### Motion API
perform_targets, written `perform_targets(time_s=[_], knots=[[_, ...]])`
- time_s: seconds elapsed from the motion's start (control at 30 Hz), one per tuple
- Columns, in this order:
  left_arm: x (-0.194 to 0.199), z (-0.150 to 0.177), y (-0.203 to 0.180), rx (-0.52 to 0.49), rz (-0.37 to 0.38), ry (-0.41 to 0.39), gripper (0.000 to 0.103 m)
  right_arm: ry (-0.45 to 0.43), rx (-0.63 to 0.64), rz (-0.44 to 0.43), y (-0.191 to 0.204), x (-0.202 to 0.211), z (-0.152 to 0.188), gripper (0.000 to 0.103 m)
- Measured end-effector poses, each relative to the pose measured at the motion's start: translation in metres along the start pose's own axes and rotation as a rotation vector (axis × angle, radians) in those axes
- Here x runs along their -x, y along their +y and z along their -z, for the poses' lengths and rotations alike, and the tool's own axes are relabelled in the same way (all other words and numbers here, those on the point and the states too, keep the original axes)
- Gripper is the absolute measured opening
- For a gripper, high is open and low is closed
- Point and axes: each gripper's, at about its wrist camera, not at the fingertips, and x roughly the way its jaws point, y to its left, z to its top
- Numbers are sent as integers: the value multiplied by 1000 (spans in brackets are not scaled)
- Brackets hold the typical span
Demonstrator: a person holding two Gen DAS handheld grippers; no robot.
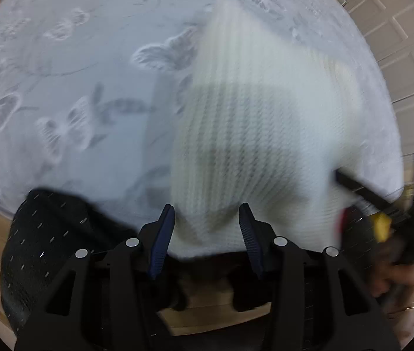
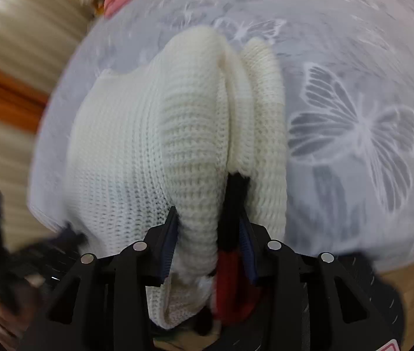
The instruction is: Fold small clothes
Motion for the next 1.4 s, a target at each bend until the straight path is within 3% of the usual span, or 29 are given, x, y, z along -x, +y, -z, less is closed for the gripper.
perform_targets(time_s=[0.1, 0.17, 0.23, 0.33, 0.57, 0.63, 0.73, 0.87, 0.97, 1.07, 1.23, 1.33, 1.4], knots=[[15, 18, -5, -19, -16, -58, 53, -83, 17, 45, 15, 32, -1, 42], [22, 23, -13, -44, -32, -74, 57, -81, 38, 15, 25, 34, -5, 49], [26, 19, -20, -81, -36, -84, 62, -57, 66, 39, 31, 19, -16, 57], [29, 11, -33, -130, -75, -113, 64, 9, 77, 59, 33, -15, -25, 18], [38, 13, -44, -187, -104, -154, 72, -134, 106, 14, 47, 45, -41, 15], [35, 12, -45, -189, -102, -145, 72, -99, 101, 50, 37, 34, -41, 15], [29, 13, -45, -187, -105, -131, 72, 39, 102, 137, 15, -18, -35, 19], [25, 15, -45, -199, -126, -116, 74, -50, 68, 97, 23, 15, -29, 24], [22, 15, -43, -204, -141, -112, 75, -79, 114, 74, 42, 49, -10, 26], [21, 16, -39, -207, -140, -106, 75, 11, 137, 41, 55, 48, 23, 34], [26, 23, -28, -190, -147, -100, 75, 144, 74, 14, 48, 11, 64, 39], [28, 26, -22, -177, -155, -91, 76, 103, 99, 39, 49, 1, 56, 10], [33, 27, -19, -175, -163, -88, 76, 78, 79, -7, 47, 16, 45, 9]])
